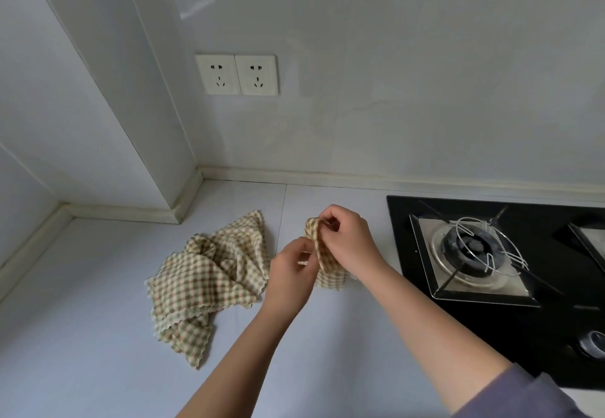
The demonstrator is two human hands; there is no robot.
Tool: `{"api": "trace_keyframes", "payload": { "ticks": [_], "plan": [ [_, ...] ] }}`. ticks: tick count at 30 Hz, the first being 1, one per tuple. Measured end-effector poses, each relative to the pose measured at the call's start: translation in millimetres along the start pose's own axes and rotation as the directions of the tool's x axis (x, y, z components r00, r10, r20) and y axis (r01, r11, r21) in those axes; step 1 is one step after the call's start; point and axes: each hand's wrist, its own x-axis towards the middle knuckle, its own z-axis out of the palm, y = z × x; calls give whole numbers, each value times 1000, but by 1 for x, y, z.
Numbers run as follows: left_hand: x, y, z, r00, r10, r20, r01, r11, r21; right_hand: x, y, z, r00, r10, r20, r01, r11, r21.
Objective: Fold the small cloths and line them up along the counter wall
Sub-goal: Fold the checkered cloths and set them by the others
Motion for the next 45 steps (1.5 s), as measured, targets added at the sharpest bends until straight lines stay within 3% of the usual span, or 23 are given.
{"api": "trace_keyframes", "payload": {
  "ticks": [3,5,6,13,16,18,20,21,23,26,30,34,37,42,45],
  "plan": [
    [-1,-4,-10,992,-15,129,27,995,-93,0,2,-4,1000,-2,-11,1,1000,-11],
    [-4,-7,-10,964,8,266,-6,1000,-7,0,0,-4,1000,3,-22,-4,1000,-30],
    [-6,-8,-7,963,10,269,-22,999,42,-1,-1,-3,1000,5,-27,-6,999,-46],
    [-14,1,5,999,44,-28,-41,994,102,-3,-2,-4,999,-3,-54,-7,983,-186],
    [-11,-3,-8,983,-119,-140,101,986,-130,-4,4,-14,999,-41,-21,37,985,-168],
    [-6,-5,-19,965,-176,-193,120,956,-269,-6,15,-22,992,-124,32,128,938,-322],
    [-1,-4,-28,965,-172,-199,109,950,-294,-9,30,-24,979,-180,92,200,807,-555],
    [1,-2,-32,968,-168,-188,110,952,-285,-10,38,-23,980,-169,102,197,784,-589],
    [5,-2,-37,972,-179,-152,136,957,-257,-12,51,-20,987,-117,110,158,841,-517],
    [5,-9,-44,968,-228,-101,205,958,-201,-15,59,-23,993,-39,108,63,971,-229],
    [1,-20,-53,958,-285,19,283,939,-194,-20,55,-42,981,-29,193,40,998,-55],
    [0,-24,-63,934,-333,131,351,924,-153,-18,51,-62,956,-44,290,71,994,-84],
    [5,-21,-64,924,-338,180,348,937,-29,-5,51,-71,947,-24,321,76,986,-150],
    [46,-33,-42,931,-332,151,267,902,338,36,65,-54,957,-19,290,159,871,-465],
    [70,-61,-25,906,-418,62,358,839,410,53,81,-34,970,-14,241,149,820,-553]
  ]
}}
